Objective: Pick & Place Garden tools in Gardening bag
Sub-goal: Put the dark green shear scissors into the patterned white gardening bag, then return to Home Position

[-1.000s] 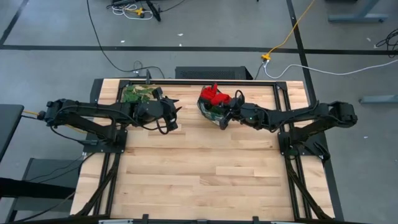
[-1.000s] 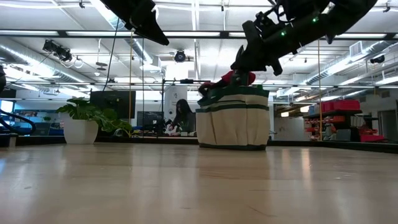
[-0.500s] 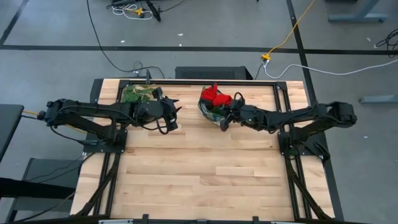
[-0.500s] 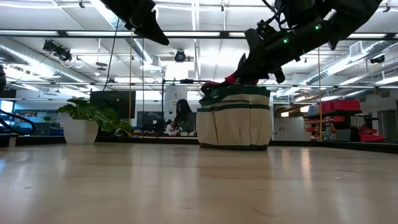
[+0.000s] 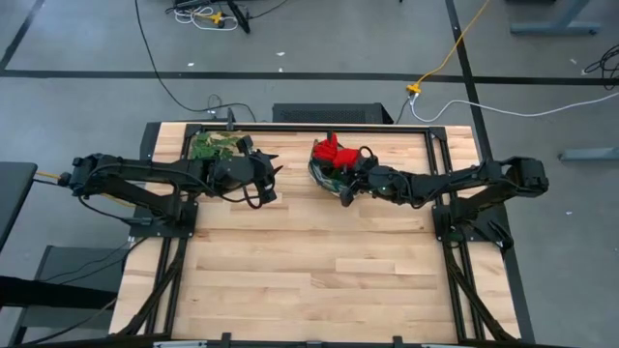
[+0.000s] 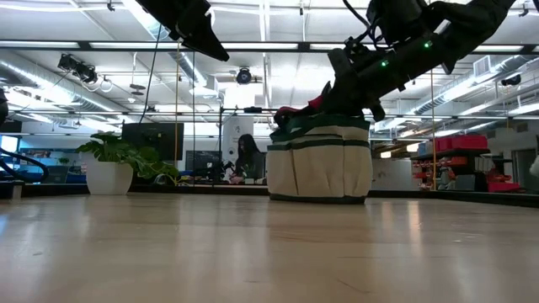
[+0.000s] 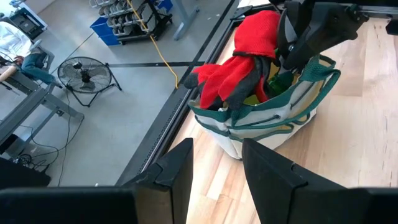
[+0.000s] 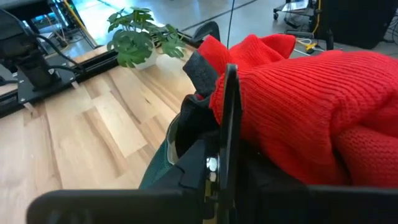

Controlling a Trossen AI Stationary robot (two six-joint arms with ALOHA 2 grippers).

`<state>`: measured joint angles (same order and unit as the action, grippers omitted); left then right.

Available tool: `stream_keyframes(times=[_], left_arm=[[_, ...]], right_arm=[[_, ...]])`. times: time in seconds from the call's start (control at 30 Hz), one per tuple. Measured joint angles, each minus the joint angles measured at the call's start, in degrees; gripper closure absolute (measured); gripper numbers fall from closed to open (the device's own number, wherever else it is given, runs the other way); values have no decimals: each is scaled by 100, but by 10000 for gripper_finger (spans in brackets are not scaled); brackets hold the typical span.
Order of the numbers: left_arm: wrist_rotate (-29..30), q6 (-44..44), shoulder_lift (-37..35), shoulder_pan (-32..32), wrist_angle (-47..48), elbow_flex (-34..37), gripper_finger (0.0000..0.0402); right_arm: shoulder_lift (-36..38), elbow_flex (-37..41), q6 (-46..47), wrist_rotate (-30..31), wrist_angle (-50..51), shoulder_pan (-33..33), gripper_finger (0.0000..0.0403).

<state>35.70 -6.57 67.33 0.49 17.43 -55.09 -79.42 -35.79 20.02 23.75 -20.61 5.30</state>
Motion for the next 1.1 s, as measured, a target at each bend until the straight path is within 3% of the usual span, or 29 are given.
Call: stream_keyframes(times=[0.13,0.5,1.1], left_arm=[[1,1,0,0,2,0,257],[2,1,0,-1,2,0,257],[4,-2,0,-1,4,0,257]], right_arm=[[0,0,-12,-46,-4,2,351],[2,0,-107,-83,-26,0,305],[104,-2,-314,-81,-368,-4,309]])
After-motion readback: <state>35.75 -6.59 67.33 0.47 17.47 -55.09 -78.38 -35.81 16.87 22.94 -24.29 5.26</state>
